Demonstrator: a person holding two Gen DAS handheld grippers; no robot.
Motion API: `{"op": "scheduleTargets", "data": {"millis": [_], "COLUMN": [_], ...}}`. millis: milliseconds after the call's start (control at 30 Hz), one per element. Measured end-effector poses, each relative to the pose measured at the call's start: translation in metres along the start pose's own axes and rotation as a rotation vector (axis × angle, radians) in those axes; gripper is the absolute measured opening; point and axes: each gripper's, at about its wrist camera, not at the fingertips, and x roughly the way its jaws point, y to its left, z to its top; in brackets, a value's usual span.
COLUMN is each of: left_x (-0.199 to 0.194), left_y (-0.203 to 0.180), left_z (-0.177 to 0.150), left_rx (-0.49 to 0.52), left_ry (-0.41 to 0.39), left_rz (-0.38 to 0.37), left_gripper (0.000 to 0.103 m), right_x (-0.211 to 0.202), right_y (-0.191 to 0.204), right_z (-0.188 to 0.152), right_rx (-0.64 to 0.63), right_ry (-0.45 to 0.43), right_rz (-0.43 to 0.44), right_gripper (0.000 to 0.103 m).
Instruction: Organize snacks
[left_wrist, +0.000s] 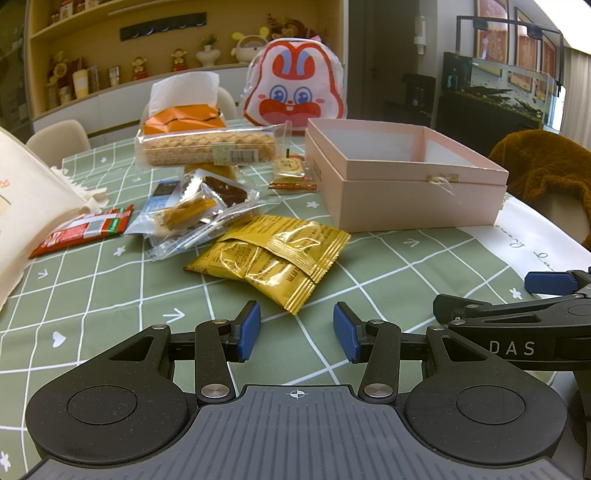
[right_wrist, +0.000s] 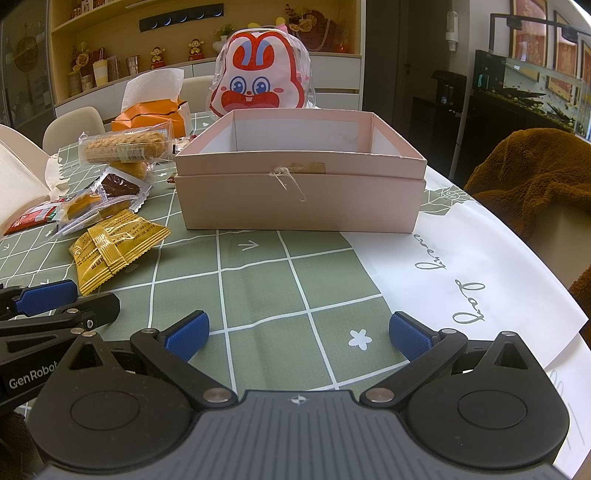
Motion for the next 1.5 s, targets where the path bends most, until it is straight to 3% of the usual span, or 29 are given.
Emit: {"op": "scheduleTargets", "data": {"millis": [867, 1000, 1100, 1267, 1400, 1500], "left_x": [0.008, 0.006, 0.006, 0.001, 0.006, 0.029], "left_y": [0.000, 0.005, 0.022, 0.066, 0.119, 0.169], "left_z": [-0.001, 0.001, 0.013, 0.045, 0.080, 0.097], "left_rx": [0.013, 0.012, 0.015, 0.001, 0.005, -0.064], "left_ry": [-0.001, 0.013, 0.061, 0.078, 0.045, 0.046], "left_rz": [0.010, -0.040, -0.135, -0.180, -0.124, -0.043], "left_gripper": [0.050, 0.049, 0.049, 0.049, 0.049, 0.048], "right_x": [0.000, -0.002, 0.003, 0.000, 0.003, 0.007], "right_y": [-0.001, -0.001, 0.000, 0.007, 0.010, 0.011], "right_z": [0.001, -0.001, 0.011, 0.014, 0.020, 0.028], "right_rx": [0.000, -0.008, -0.019, 0.039, 0.069, 0.082], "right_ry": [0.000, 0.004, 0.081, 0.150, 0.199, 0.250], "right_rz": [0.000, 0.010, 0.028, -0.044, -0.075, -0.093], "right_gripper": [0.103, 0.103, 0.103, 0.103, 0.103, 0.103]}}
